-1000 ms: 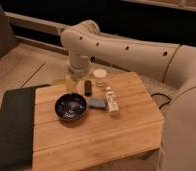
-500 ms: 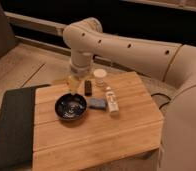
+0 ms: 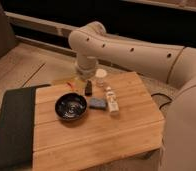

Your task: Place the white sponge in the ceramic cup

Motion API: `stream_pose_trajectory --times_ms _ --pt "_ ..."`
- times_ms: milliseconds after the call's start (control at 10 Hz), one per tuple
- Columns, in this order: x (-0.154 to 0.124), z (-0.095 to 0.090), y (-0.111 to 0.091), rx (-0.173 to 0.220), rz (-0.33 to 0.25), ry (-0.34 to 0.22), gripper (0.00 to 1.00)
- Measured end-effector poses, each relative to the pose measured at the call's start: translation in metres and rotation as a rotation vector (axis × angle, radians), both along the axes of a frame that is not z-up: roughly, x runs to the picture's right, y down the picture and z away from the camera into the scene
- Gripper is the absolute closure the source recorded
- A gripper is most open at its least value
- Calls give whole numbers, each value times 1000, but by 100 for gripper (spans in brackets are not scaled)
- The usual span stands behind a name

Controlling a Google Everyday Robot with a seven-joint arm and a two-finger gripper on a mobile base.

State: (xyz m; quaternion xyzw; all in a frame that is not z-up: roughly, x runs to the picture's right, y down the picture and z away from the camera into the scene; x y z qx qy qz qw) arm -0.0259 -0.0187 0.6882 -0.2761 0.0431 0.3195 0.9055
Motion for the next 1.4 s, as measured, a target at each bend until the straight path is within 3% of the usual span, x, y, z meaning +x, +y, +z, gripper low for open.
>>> stream_pose_trajectory --times_ms 200,500,700,900,1100,1200,1400 --pt "20 12 -1 44 45 9 35" --pt "30 18 -2 108 128 -47 35" --pt "28 18 -2 113 134 -57 35" --pt "25 19 0 114 108 -68 35" --pt "20 29 22 98 5 -119 35" --pt "17 34 30 89 -19 -144 35" --pt "18 48 38 81 -31 -192 35"
